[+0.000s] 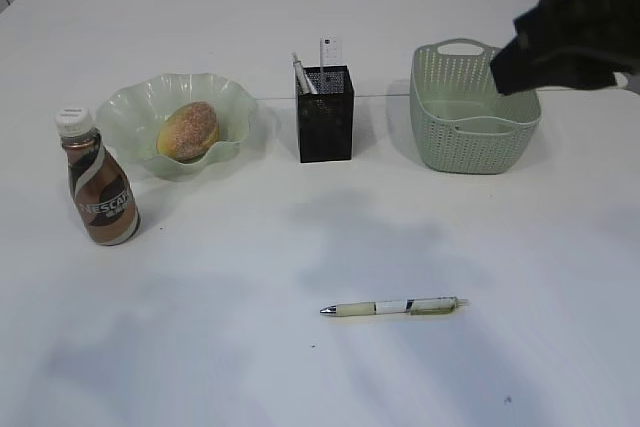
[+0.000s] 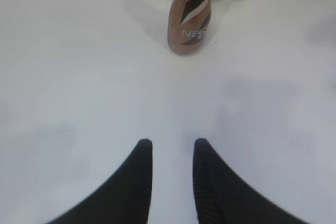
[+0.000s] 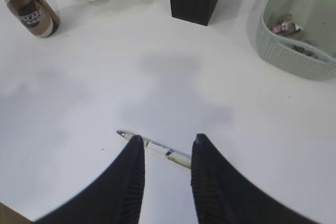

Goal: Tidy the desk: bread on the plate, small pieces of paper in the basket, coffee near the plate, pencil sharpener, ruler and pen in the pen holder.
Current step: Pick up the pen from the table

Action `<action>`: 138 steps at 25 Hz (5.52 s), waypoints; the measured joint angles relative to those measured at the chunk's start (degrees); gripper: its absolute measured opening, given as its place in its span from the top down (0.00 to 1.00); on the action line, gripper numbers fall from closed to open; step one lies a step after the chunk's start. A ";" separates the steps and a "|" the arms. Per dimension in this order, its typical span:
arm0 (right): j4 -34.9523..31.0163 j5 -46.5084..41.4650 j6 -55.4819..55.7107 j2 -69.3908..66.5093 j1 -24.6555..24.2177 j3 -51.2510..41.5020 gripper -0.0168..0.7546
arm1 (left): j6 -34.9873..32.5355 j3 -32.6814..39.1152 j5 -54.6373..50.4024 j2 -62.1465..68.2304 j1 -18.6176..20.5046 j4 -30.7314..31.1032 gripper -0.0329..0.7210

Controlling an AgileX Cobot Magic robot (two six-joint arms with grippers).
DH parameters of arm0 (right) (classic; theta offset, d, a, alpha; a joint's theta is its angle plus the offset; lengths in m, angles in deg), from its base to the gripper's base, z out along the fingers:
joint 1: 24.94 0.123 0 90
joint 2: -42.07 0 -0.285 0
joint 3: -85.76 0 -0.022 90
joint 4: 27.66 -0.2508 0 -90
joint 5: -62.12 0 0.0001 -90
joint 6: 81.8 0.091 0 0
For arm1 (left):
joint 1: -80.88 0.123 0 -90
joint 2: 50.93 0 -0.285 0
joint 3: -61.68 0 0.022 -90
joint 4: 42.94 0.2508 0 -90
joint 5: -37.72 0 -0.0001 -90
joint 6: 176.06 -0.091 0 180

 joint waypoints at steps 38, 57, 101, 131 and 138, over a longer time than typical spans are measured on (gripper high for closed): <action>19.24 6.36 16.29 41.26 0.00 -37.98 0.64 | 0.00 0.00 -2.24 0.00 0.00 -0.83 0.72; 26.41 3.50 24.69 41.39 0.00 -37.98 0.64 | 0.00 0.00 0.29 0.00 0.00 -2.48 0.72; 45.98 1.13 40.67 41.39 0.00 -34.52 0.64 | -67.82 0.00 25.00 29.11 0.00 -59.01 0.72; 46.24 -1.75 42.80 41.39 0.00 -34.52 0.64 | -88.75 -28.68 16.34 56.87 -11.87 -58.04 0.63; 46.24 -1.75 42.83 41.39 0.00 -34.52 0.64 | -80.94 -35.68 12.14 62.87 -14.17 -47.46 0.63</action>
